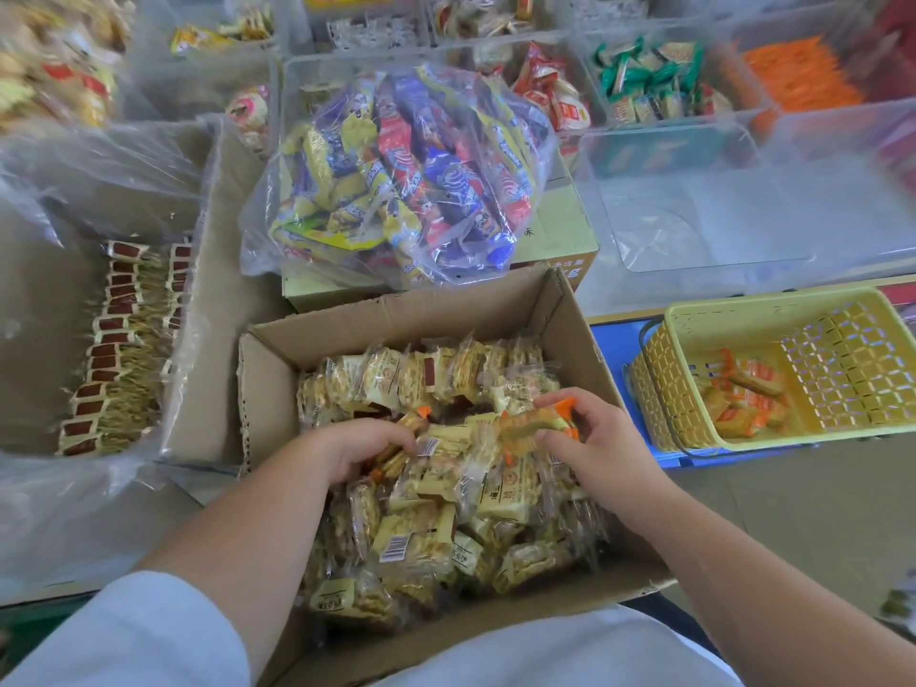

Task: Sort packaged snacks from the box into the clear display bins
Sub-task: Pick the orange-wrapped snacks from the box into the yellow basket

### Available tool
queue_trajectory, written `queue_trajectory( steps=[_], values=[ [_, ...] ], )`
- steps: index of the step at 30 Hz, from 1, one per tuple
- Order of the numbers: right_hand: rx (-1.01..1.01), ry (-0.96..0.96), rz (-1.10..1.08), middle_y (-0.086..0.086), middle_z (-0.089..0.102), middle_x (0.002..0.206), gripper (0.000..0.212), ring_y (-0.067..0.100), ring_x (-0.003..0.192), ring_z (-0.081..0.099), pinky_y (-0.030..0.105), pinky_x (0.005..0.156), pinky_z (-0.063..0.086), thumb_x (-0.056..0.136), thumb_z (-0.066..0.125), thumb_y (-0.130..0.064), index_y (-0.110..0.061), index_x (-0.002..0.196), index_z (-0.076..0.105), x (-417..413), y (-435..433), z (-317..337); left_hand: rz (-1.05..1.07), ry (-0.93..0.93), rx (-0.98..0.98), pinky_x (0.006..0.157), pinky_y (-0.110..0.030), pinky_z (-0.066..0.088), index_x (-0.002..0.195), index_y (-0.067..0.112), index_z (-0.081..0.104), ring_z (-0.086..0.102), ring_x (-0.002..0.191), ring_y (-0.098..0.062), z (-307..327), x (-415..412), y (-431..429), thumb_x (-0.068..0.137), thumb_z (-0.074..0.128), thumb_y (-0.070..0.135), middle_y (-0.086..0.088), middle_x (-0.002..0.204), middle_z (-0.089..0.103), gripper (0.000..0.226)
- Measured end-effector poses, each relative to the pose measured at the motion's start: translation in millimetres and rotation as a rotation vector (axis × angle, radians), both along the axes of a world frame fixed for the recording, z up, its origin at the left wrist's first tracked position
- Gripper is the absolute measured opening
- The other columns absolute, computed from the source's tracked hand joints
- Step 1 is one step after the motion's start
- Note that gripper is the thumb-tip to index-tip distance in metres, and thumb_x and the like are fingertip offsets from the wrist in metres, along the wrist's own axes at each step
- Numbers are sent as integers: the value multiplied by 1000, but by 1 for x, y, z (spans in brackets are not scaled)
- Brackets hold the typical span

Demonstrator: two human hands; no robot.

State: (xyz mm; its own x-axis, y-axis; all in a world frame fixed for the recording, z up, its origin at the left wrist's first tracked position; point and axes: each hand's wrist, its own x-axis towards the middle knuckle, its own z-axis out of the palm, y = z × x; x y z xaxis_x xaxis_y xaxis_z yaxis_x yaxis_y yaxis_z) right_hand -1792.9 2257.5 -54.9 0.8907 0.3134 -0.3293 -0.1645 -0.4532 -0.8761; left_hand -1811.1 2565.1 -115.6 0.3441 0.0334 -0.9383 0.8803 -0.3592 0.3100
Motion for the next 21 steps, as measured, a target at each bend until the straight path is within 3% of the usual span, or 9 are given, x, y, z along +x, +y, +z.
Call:
queue_trajectory(
  steps=[1,4,7,9,12,14,17,19,21],
  values=[
    [-3,4,-2,-12,68,79,27,1,55,52,18,51,44,88,71,-27,-46,106,64,-2,0,1,14,-5,-9,101,-42,46,138,19,56,53,123,-26,-2,-1,-1,79,80,33,2,130,51,65],
    [-27,16,-5,-13,67,78,28,1,54,52,16,49,43,87,72,-29,-47,108,64,-7,-1,4,-27,-40,-7,96,-39,49,148,21,49,62,110,-21,0,-3,-11,81,81,28,-5,128,62,74],
    [-41,18,4,-15,67,78,27,0,58,55,14,52,45,88,72,-28,-46,106,65,-11,-3,8,-145,-89,68,108,-47,39,158,29,34,54,127,-26,1,-3,-18,81,82,25,-10,155,47,91],
    [-48,18,12,-15,67,78,27,0,59,56,13,52,46,88,73,-26,-47,104,65,-14,-4,12,-188,-127,85,111,-48,38,156,30,38,49,132,-26,0,-3,-20,84,79,20,-8,154,50,84],
    [-57,17,21,-13,68,79,27,1,59,57,13,52,47,89,73,-27,-48,102,65,-18,-5,17,-195,-235,88,91,-34,52,125,36,64,61,113,-17,4,-6,-26,86,77,13,5,117,70,48],
    [-56,26,20,-12,68,80,26,1,60,58,13,53,48,89,72,-27,-48,102,65,-19,-7,20,-149,-326,102,72,-27,53,116,37,60,65,90,-9,9,-8,-27,79,81,8,12,97,68,51],
    [-57,35,14,-13,69,80,26,0,62,60,12,55,47,89,72,-27,-48,103,65,-21,-12,22,-7,-408,115,62,-30,60,142,25,54,74,79,-15,12,-10,-23,69,88,3,1,106,73,84],
    [-55,47,22,-11,69,81,26,3,65,61,16,59,50,89,73,-27,-47,104,66,-22,-14,22,17,-461,131,72,-34,62,150,22,45,73,91,-19,15,-13,-23,66,92,6,-4,121,69,98],
    [-55,59,31,-10,69,83,25,9,71,64,22,66,53,89,73,-27,-46,104,67,-22,-17,22,-28,-501,147,70,-27,58,155,23,39,69,94,-13,21,-17,-29,67,91,6,4,118,65,104]
  ],
)
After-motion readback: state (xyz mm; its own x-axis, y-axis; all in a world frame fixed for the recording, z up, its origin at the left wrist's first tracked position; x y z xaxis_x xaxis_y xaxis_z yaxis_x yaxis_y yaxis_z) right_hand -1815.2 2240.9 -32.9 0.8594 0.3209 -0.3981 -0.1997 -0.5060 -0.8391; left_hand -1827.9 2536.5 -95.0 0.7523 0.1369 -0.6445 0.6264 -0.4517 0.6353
